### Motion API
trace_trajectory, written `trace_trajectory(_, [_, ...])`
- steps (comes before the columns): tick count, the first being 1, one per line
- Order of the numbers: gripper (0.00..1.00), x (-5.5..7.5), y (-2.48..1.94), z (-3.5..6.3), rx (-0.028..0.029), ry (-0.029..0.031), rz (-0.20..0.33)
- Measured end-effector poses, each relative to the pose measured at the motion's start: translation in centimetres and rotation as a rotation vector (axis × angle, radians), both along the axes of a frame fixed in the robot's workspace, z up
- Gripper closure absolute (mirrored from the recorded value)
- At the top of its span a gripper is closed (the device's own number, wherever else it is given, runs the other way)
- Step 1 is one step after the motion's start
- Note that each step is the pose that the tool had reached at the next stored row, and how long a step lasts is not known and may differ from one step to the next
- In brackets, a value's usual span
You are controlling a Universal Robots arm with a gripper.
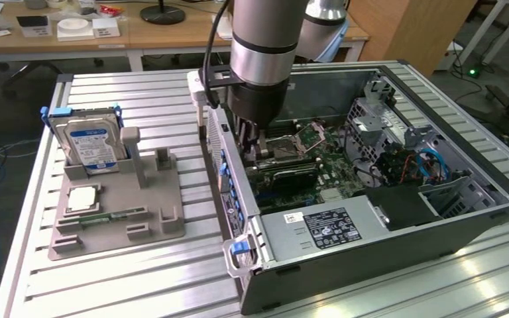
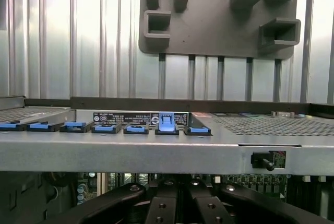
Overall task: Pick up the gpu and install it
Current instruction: 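Press down on the gpu until it lock into place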
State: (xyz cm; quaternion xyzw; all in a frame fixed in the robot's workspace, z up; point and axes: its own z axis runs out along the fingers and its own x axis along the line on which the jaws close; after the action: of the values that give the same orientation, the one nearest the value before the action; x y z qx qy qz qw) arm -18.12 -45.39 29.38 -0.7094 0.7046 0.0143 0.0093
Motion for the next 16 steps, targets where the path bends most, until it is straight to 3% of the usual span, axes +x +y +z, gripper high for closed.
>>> trace_trajectory(5, [0.89, 0.0, -0.11, -0.14, 0.0002, 0.0032, 0.0])
trace_trajectory(10, [0.89, 0.0, -0.13, -0.72, -0.0001, 0.0107, 0.0])
trace_trajectory(13, [0.89, 0.5, -0.12, -0.74, 0.0003, 0.0225, 0.0])
trace_trajectory(16, [0.89, 1.1, -0.13, -0.73, 0.0001, 0.028, 0.0])
